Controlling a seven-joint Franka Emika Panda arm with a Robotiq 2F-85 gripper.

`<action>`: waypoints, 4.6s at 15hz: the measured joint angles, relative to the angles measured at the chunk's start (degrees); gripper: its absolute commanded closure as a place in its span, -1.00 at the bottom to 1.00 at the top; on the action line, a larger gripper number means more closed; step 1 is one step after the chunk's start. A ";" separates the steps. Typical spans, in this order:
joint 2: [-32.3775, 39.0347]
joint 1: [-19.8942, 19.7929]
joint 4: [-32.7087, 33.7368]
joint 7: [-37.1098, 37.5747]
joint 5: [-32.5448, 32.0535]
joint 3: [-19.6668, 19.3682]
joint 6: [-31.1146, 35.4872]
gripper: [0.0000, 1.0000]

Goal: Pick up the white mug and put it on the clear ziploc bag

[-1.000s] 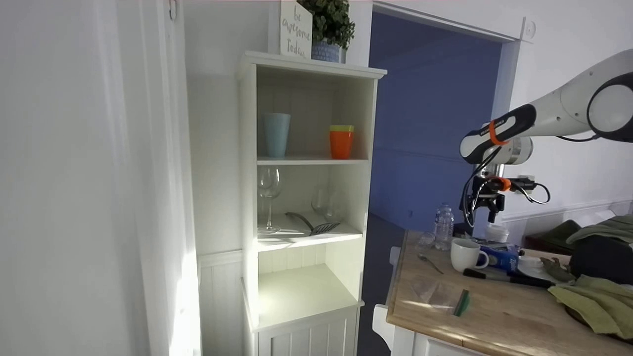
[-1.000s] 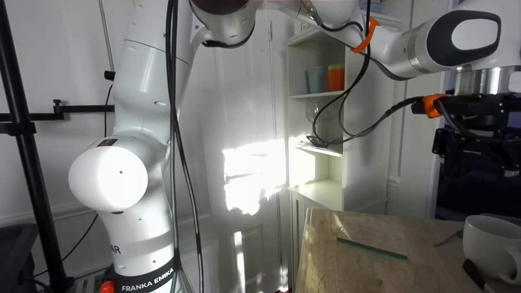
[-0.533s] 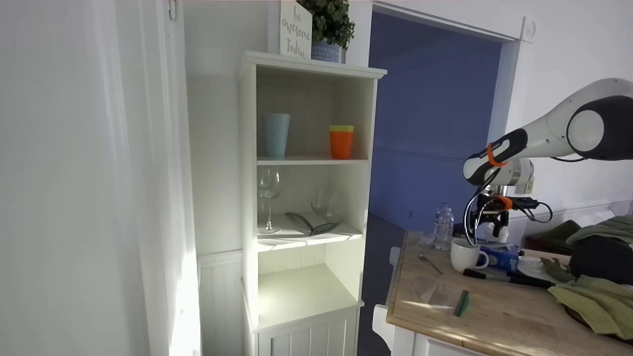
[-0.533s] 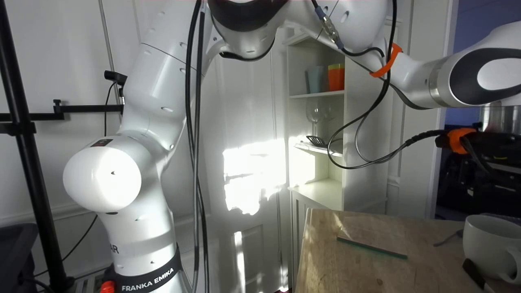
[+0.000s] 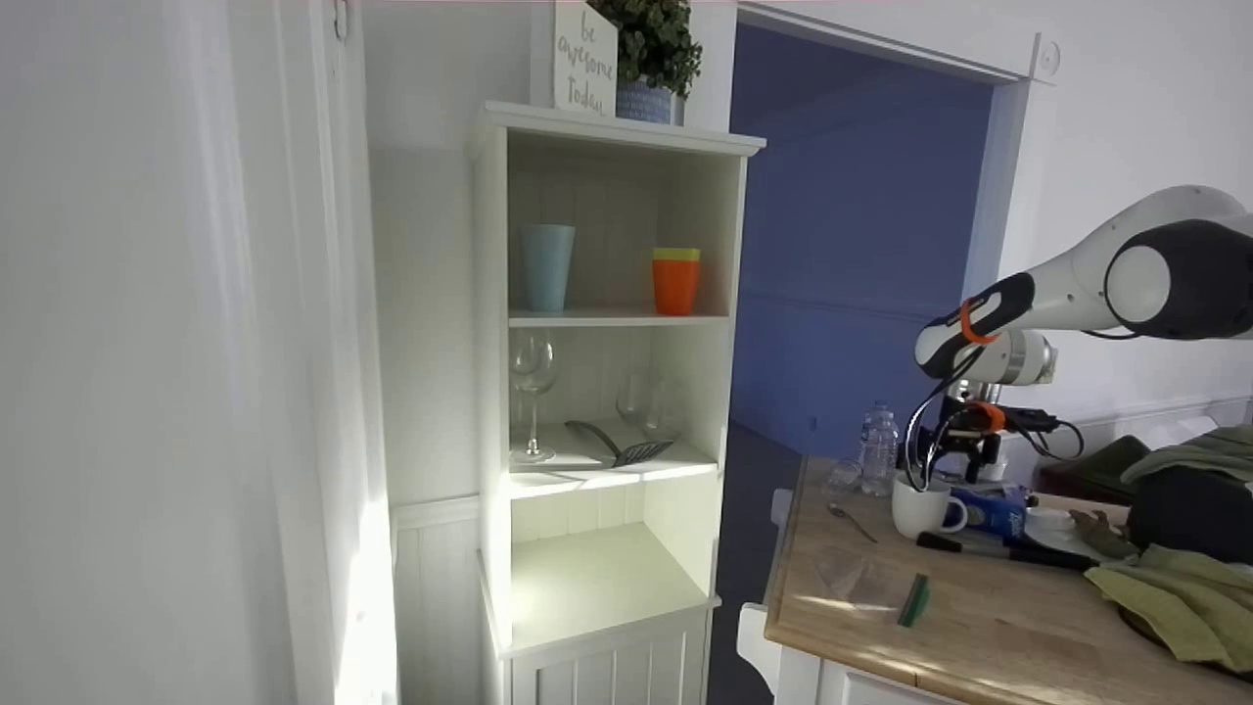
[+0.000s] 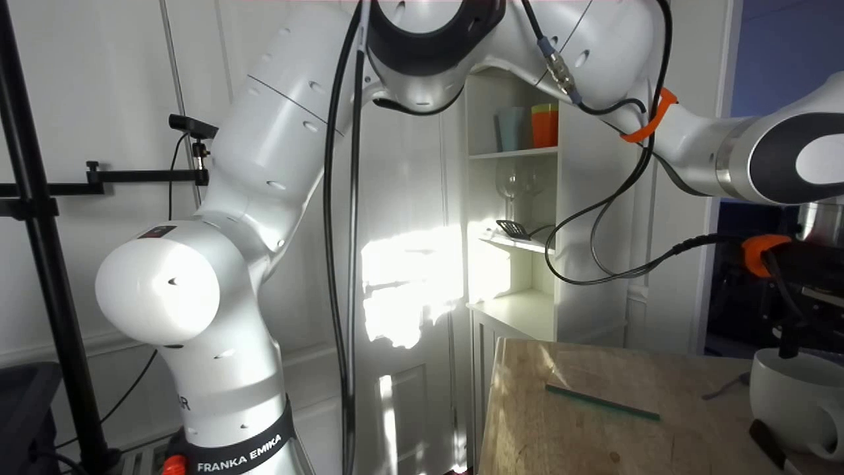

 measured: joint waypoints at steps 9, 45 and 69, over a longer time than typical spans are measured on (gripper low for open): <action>3.43 -1.06 2.62 0.22 1.66 0.88 2.13 0.98; -23.31 14.27 -32.42 -3.63 -4.47 3.15 13.20 0.95; -25.43 15.12 -37.14 0.14 -5.53 3.34 14.52 -0.99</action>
